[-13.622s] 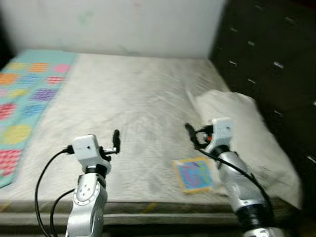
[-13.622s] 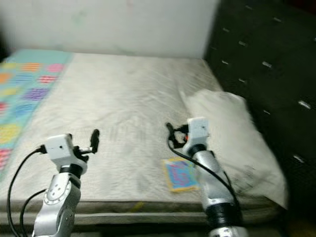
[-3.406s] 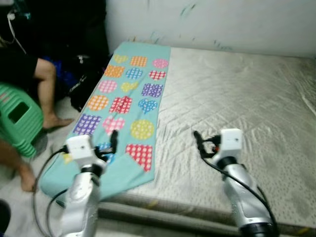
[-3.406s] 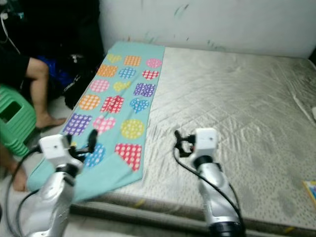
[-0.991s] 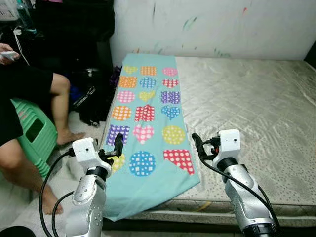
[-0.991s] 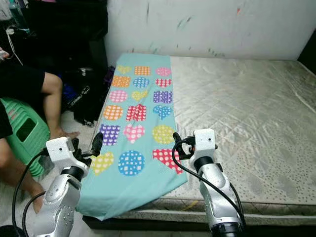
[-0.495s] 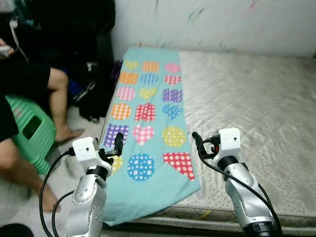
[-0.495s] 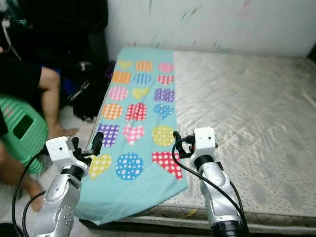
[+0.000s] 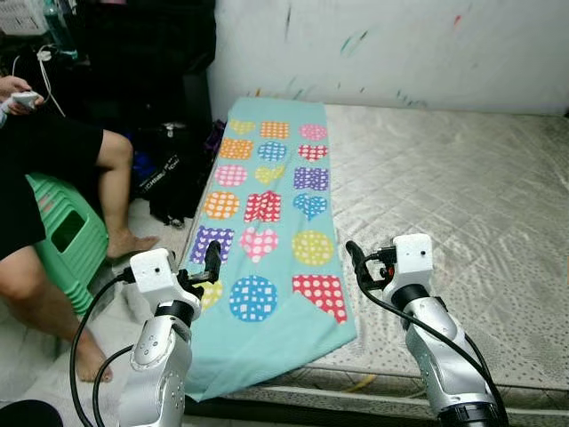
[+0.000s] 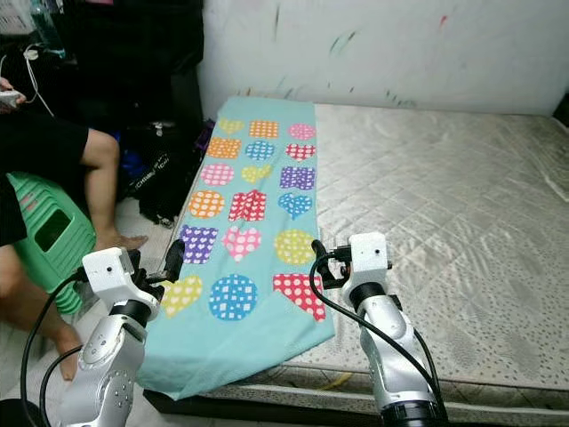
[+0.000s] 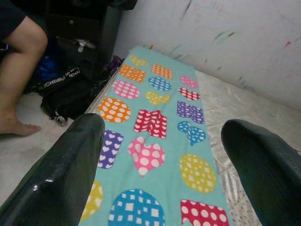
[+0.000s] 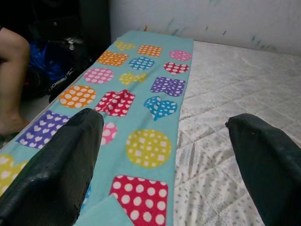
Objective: Clean up the room
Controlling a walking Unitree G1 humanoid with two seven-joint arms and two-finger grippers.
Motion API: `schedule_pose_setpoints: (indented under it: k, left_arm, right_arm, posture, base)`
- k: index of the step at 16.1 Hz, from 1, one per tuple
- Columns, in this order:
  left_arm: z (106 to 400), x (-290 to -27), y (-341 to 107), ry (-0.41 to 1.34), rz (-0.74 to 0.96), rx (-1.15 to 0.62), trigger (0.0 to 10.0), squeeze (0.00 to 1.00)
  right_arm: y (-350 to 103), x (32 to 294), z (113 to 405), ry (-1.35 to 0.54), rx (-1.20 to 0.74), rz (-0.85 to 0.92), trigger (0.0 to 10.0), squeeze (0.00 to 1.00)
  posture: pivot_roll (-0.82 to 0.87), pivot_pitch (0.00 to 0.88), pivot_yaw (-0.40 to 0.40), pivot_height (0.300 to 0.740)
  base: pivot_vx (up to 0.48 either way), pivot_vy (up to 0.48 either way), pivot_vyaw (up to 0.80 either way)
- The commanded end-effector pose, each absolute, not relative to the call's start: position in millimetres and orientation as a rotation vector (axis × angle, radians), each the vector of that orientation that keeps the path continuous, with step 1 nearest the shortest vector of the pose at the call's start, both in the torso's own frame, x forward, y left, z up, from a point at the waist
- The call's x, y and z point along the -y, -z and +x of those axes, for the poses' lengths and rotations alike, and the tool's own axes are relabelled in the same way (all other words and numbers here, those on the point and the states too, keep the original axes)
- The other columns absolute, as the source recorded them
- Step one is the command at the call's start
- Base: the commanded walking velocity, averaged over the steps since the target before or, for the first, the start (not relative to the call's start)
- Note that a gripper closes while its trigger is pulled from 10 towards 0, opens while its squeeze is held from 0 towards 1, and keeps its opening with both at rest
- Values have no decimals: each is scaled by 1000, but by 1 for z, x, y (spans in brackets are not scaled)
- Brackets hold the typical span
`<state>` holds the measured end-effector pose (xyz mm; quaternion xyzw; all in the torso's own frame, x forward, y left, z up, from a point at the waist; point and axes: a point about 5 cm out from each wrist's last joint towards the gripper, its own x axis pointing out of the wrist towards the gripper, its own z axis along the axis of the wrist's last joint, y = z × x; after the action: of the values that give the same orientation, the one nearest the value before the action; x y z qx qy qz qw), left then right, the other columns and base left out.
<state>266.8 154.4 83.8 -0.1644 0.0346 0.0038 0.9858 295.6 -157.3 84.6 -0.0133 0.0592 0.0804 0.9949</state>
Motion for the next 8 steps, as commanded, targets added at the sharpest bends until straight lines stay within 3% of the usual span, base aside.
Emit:
schedule_pose_setpoints:
  k: [1, 5, 6, 8]
  left_arm:
    - [267, -152, -83, -12, -328, -79, 10000, 0]
    - [267, -154, -82, -37, -361, -94, 10000, 0]
    - [267, -154, -83, -31, -371, -87, 10000, 0]
    - [267, -152, -84, -17, -368, -85, 10000, 0]
  right_arm:
    - [-84, 159, 296, -158, -131, -26, 10000, 0]
    - [-84, 159, 296, -156, -127, -23, 10000, 0]
    - [-85, 158, 296, -157, -126, -25, 10000, 0]
    - [-85, 158, 296, -159, -126, -28, 10000, 0]
  posture:
    - [-151, 0, -7, 740]
    - [-150, 0, -8, 740]
    - [-150, 0, -8, 740]
    - [-153, 0, -8, 740]
  base:
    - [0, 0, -800]
    - [0, 0, -745]
    - [0, 0, 0]
    - [0, 480, 0]
